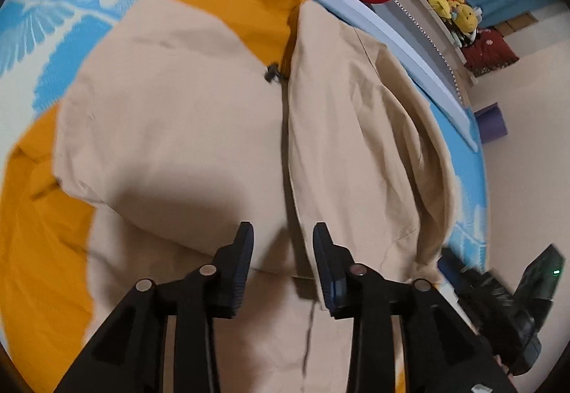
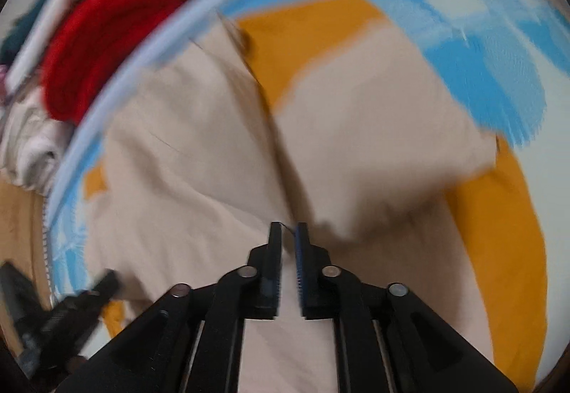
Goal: Fold large clothes
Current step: 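Open the left gripper to release the hood and smooth it flat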
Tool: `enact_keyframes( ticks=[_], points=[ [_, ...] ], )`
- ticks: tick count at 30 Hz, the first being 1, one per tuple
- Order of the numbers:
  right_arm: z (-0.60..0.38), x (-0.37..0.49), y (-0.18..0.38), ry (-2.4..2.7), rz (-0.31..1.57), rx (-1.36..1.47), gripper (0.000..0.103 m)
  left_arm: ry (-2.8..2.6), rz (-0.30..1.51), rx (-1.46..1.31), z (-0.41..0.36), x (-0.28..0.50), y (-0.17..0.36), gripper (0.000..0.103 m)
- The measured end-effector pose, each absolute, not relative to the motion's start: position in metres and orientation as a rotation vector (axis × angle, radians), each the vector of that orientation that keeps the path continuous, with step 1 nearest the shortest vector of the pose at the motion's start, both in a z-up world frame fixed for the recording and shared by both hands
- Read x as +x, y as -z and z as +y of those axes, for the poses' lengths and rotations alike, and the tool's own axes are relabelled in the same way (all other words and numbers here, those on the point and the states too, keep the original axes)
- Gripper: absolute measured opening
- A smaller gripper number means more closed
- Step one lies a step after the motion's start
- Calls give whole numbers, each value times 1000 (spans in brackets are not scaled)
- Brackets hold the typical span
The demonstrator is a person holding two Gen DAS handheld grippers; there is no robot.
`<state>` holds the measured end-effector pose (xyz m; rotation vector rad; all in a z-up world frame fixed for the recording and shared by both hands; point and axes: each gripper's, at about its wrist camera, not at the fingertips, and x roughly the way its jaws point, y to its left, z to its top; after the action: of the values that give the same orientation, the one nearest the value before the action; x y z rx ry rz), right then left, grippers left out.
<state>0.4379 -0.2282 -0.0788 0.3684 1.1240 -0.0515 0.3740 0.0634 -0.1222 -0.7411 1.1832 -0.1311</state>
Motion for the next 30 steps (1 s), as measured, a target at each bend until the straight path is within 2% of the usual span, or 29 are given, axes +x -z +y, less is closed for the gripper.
enact_keyframes(
  ticks=[1,2,3,5,6,8,9,10,12,15,17,19,21,24,25,27,28,30],
  points=[
    [-222,442,69,9,1081,338,57,149,1191,-765,61,374,125,33],
    [-218,445,63,-19,1056,308,69,165,1201,-788,57,374,129,34],
    [-214,447,58,-44,1031,268,77,179,1212,-807,53,373,133,35],
    [-209,455,56,-75,1013,199,77,203,1238,-819,42,373,139,35],
    [-207,461,57,-89,1024,182,76,219,1254,-822,36,373,142,35],
    [-208,462,64,-106,1034,170,62,242,1259,-827,30,373,143,29],
    [-208,464,67,-106,1040,160,38,248,1243,-819,28,373,140,4],
    [-207,465,70,-117,1046,171,14,245,1220,-794,29,372,133,1],
    [-213,458,70,-149,1034,249,6,223,1138,-739,36,370,112,1],
    [-235,449,54,-229,913,489,4,145,996,-644,57,366,74,1],
    [-251,445,52,-248,857,663,4,90,1025,-583,67,368,74,1],
    [-259,446,76,-146,958,707,4,100,1220,-572,61,374,111,1],
    [-260,450,120,-25,1175,670,4,62,1355,-576,57,370,148,3],
    [-265,444,158,90,1319,698,4,25,1362,-595,59,370,148,6],
    [-264,444,155,90,1313,688,6,27,1343,-590,61,372,140,7],
    [-257,448,138,86,1270,620,8,21,1247,-561,67,371,116,20],
    [-255,449,121,89,1202,573,10,15,1194,-551,70,368,105,24],
    [-251,444,90,136,1071,494,15,24,1135,-533,69,367,95,26]
  ],
)
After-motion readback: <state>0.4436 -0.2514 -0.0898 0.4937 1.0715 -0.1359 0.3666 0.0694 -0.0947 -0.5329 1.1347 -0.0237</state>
